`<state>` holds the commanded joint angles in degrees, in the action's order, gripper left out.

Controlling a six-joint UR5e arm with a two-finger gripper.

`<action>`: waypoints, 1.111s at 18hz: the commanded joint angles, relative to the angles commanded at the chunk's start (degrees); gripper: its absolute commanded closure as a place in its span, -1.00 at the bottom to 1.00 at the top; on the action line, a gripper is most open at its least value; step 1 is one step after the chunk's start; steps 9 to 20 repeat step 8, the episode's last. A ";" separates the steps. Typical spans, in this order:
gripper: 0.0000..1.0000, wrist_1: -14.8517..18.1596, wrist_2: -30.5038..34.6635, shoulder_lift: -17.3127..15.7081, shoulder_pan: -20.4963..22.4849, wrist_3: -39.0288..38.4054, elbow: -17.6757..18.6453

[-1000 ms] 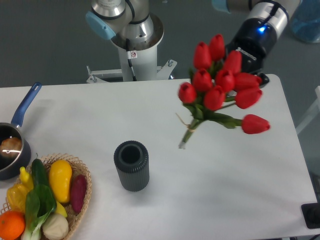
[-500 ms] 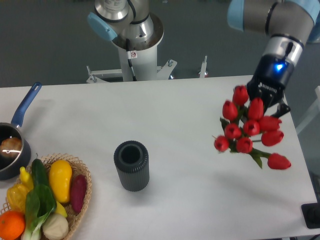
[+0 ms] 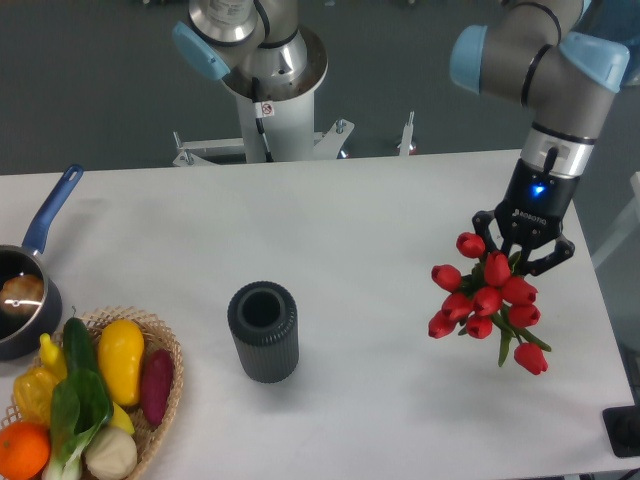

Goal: Pick up the flowers from the vase
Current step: 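Carry the tulip bunch away from the vase and hold it aloft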

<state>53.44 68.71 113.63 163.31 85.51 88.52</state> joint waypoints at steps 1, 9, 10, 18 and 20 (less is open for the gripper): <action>1.00 0.09 2.46 1.32 -0.79 0.36 -1.40; 1.00 0.44 15.74 5.11 -5.19 1.51 -4.41; 1.00 0.44 15.74 5.11 -5.19 1.51 -4.41; 1.00 0.44 15.74 5.11 -5.19 1.51 -4.41; 1.00 0.44 15.74 5.11 -5.19 1.51 -4.41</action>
